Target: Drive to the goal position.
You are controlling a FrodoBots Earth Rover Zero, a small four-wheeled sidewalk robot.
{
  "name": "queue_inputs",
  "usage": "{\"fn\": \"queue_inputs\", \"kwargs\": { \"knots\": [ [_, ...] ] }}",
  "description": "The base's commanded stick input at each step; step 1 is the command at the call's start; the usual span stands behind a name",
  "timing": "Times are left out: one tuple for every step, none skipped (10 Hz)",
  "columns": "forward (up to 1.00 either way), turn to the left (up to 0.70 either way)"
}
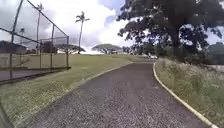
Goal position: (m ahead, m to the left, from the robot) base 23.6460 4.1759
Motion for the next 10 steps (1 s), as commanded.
{"fn": "queue_inputs", "kwargs": {
  "knots": [
    [0.7, -0.01],
    [0.7, -0.2],
    [0.7, -0.27],
    [0.7, -0.06],
    [0.7, 0.0],
    [0.7, 0.0],
    [0.7, 0.0],
    [0.7, -0.04],
    [0.7, -0.26],
    [0.7, -0.35]
  ]
}}
